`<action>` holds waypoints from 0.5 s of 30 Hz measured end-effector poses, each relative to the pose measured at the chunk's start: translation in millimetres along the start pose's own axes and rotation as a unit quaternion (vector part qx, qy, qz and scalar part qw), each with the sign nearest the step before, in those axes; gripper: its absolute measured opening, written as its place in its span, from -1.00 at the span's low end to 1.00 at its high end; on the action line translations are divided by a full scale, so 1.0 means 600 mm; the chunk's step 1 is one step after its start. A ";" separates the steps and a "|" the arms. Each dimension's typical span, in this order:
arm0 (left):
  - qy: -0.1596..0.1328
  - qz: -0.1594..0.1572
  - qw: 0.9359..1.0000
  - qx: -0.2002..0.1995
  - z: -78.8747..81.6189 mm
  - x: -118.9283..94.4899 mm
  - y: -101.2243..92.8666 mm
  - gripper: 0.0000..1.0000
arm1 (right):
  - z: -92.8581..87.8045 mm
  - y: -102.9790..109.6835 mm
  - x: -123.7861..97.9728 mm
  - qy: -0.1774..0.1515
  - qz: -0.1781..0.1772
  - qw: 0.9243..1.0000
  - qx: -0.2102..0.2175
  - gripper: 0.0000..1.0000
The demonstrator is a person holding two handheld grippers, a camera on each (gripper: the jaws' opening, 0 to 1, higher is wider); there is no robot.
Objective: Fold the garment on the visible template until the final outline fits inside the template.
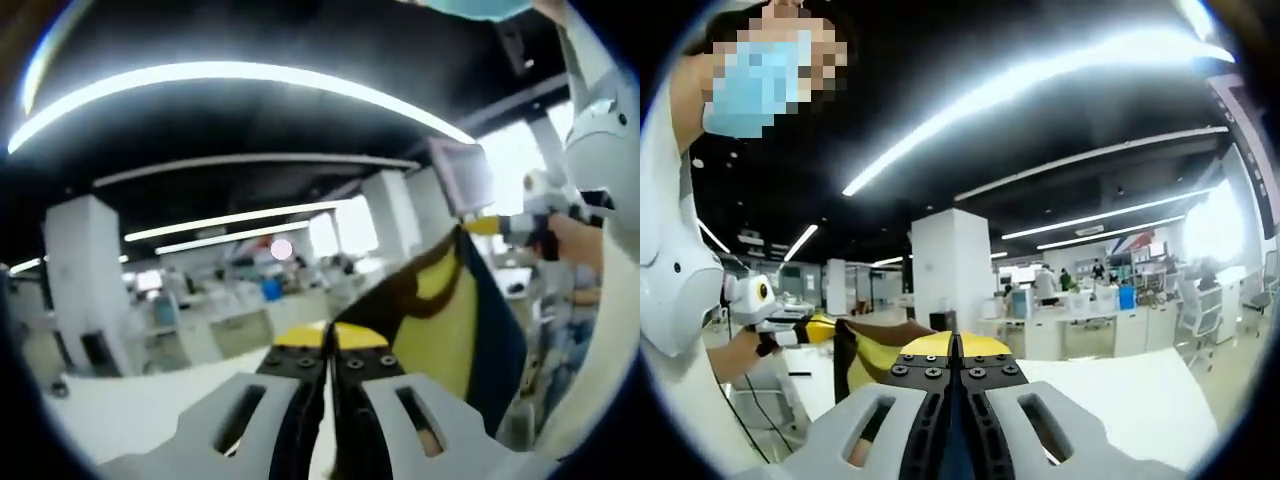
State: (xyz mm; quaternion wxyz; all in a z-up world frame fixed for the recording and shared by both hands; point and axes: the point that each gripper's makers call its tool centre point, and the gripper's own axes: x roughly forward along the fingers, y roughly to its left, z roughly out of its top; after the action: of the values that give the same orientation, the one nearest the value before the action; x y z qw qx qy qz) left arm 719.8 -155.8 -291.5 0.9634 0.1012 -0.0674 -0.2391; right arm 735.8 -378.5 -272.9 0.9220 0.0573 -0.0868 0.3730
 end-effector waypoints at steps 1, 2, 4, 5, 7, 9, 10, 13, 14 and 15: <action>0.019 0.001 1.000 0.000 -0.021 0.006 0.001 -1.00 | -0.019 -0.006 0.006 0.011 0.001 1.000 0.010 -0.99; 0.033 0.002 0.999 0.000 -0.039 0.012 0.003 -1.00 | -0.037 -0.012 0.010 0.022 0.000 1.000 0.015 -0.99; 0.063 0.003 0.998 -0.005 -0.083 0.025 0.003 -1.00 | -0.087 -0.030 0.022 0.049 -0.008 0.999 0.018 -0.99; 0.067 0.003 0.998 -0.004 -0.091 0.029 0.003 -1.00 | -0.108 -0.039 0.027 0.057 -0.010 0.998 0.023 -0.99; 0.099 0.002 0.995 -0.010 -0.140 0.044 0.002 -1.00 | -0.157 -0.061 0.042 0.072 -0.018 0.996 0.039 -0.99; 0.119 0.003 0.993 -0.008 -0.181 0.063 0.005 -1.00 | -0.196 -0.085 0.062 0.073 -0.024 0.995 0.058 -0.99; 0.135 0.002 0.991 -0.014 -0.206 0.074 0.007 -1.00 | -0.214 -0.095 0.070 0.080 -0.026 0.994 0.064 -0.99; 0.153 0.005 0.988 -0.015 -0.248 0.103 0.020 -1.00 | -0.273 -0.125 0.097 0.107 -0.031 0.992 0.066 -0.99; 0.157 0.006 0.987 -0.018 -0.259 0.112 0.024 -1.00 | -0.286 -0.131 0.105 0.110 -0.030 0.991 0.069 -0.99; 0.164 0.006 0.986 -0.019 -0.277 0.126 0.031 -1.00 | -0.309 -0.141 0.115 0.121 -0.031 0.989 0.078 -0.99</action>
State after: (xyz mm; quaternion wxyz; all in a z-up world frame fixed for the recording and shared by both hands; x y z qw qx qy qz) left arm 823.8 -148.5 -442.8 0.9646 0.1198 0.0954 -0.2147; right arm 865.2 -360.4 -443.6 0.9296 0.0864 0.0563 0.3537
